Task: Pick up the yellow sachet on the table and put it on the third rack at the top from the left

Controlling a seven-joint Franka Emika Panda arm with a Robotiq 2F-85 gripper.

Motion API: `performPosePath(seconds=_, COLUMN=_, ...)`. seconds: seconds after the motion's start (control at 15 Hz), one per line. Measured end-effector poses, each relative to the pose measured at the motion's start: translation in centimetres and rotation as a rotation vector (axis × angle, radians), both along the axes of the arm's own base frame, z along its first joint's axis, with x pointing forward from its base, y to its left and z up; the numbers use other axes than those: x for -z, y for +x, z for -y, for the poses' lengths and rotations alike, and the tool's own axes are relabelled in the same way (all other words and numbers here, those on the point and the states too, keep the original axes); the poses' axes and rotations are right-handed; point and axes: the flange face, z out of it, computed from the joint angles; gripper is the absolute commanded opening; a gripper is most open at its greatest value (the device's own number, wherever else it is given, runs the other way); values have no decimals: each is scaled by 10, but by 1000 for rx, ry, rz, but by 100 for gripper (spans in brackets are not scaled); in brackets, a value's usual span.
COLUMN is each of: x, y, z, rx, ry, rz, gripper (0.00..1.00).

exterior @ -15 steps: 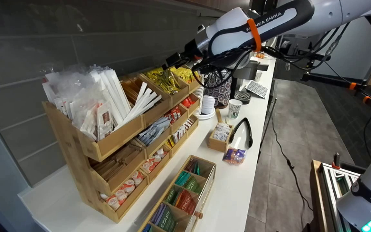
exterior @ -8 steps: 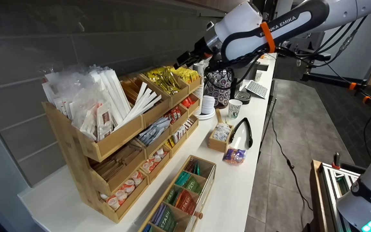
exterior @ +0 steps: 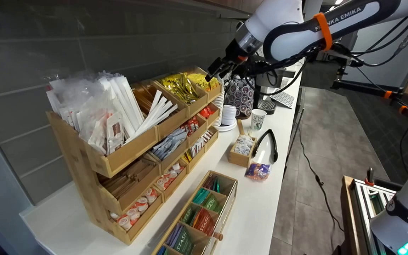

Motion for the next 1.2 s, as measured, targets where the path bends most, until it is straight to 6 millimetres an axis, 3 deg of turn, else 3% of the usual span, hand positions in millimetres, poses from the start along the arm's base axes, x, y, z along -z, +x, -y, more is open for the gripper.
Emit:
performPosePath(seconds=0.4, x=-20, y=-45, z=-9, rx=-2, ry=8, rz=-45, gripper=100)
performPosePath(seconds=0.87, x=-40, y=-92, z=14, rx=59, ry=52, rz=-33, gripper=100)
performPosePath(seconds=1.2, x=-45, y=-109, z=27, rx=98, ry=59, rz=-65, gripper=100)
